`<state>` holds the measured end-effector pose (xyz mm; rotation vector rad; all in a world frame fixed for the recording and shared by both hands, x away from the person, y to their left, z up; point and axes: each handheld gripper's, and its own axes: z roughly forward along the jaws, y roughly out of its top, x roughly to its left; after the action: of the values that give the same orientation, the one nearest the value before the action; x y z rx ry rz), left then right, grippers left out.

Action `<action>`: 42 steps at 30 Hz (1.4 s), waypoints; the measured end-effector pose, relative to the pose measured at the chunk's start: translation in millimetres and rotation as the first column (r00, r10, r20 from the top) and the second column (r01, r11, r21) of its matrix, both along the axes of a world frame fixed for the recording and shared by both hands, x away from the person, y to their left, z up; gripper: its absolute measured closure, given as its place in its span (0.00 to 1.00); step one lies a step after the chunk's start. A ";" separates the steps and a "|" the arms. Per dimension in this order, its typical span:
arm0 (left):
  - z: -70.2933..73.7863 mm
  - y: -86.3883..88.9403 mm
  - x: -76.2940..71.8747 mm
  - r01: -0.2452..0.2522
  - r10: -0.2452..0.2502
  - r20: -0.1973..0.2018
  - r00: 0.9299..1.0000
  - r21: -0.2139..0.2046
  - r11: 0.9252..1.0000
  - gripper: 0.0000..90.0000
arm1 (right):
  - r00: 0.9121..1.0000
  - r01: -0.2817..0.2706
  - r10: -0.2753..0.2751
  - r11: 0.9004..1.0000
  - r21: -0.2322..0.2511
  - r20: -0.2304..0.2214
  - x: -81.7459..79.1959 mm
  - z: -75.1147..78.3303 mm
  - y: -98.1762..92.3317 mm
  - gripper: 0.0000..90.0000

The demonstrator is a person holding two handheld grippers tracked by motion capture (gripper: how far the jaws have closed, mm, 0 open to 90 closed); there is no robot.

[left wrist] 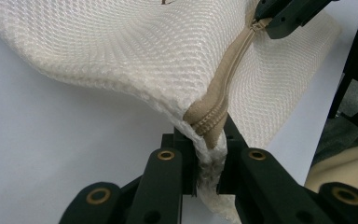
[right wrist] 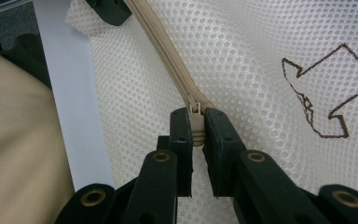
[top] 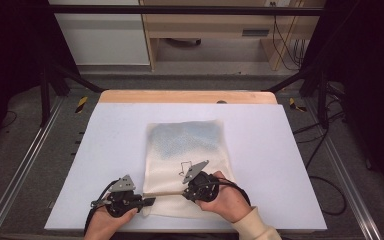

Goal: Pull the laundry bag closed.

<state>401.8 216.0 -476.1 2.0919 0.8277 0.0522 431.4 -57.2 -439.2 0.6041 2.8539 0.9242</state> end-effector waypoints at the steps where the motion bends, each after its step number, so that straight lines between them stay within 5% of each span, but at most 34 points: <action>1: 0.0 -0.1 -0.1 -0.001 0.001 -0.002 1.000 -0.002 1.000 0.91 | 1.000 0.000 0.000 1.000 -0.002 0.003 0.2 0.2 -0.4 0.91; 42: 2.5 0.9 -2.6 -0.005 0.005 0.014 1.000 0.003 1.000 0.91 | 0.996 0.089 -0.089 0.996 0.021 0.020 -8.0 5.3 -46.5 0.91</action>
<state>399.2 216.8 -473.6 2.0901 0.8253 0.0704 423.4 -103.7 -433.9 0.7126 2.7773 0.9401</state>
